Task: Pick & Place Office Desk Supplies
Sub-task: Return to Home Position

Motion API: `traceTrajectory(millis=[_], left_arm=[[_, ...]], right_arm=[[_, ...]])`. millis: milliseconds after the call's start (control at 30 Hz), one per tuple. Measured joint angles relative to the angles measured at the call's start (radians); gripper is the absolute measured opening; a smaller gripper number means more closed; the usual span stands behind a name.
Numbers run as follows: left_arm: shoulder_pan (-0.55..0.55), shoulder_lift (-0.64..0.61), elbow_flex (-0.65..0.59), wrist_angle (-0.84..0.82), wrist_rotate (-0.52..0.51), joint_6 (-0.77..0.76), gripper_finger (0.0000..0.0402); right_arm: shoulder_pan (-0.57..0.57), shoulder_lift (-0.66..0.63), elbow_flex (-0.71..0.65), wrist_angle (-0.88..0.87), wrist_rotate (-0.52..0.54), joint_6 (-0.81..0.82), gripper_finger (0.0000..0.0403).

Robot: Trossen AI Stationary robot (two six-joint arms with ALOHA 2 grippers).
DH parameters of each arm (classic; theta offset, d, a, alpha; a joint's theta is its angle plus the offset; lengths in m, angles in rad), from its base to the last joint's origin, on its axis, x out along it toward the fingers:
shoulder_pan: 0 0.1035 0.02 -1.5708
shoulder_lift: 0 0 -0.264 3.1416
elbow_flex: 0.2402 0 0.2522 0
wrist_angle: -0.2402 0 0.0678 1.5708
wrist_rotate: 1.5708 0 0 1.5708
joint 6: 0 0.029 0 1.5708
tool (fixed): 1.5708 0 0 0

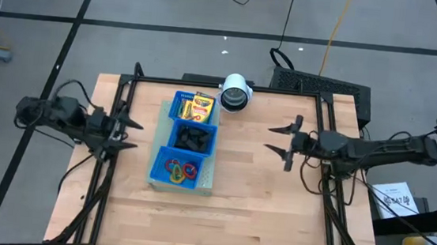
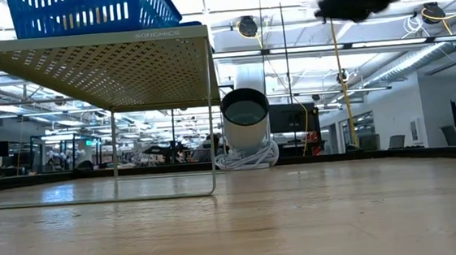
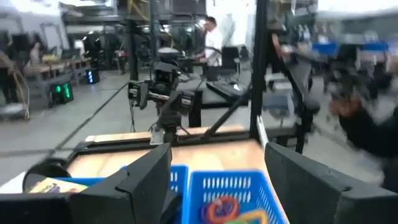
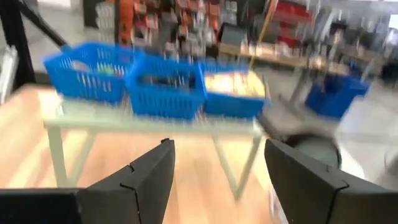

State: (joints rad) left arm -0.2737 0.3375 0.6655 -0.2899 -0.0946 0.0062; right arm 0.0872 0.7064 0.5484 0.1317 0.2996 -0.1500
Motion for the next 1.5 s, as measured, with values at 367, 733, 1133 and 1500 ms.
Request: traceTrajectory(millis=[367,733,1133,1500], left_arm=[[0.035,-0.137,-0.348,0.244,-0.052,0.054,0.0269],[0.099,-0.331,-0.498,0.251,-0.083,0.051,0.0269],[0.180,-0.332,-0.521,0.225,-0.491,0.024,0.0269],[0.208,-0.332,-0.521,0.120,-0.738,0.070,0.0269]], right_arm=[[0.000,-0.087,0.000,-0.198,0.014,0.108,0.0238],[-0.001,-0.089,-0.001,-0.218,0.013,0.112,0.0238],[-0.001,-0.117,-0.041,-0.207,0.013,0.138,0.0240],[-0.001,-0.138,-0.148,-0.004,-0.148,0.105,0.0238]])
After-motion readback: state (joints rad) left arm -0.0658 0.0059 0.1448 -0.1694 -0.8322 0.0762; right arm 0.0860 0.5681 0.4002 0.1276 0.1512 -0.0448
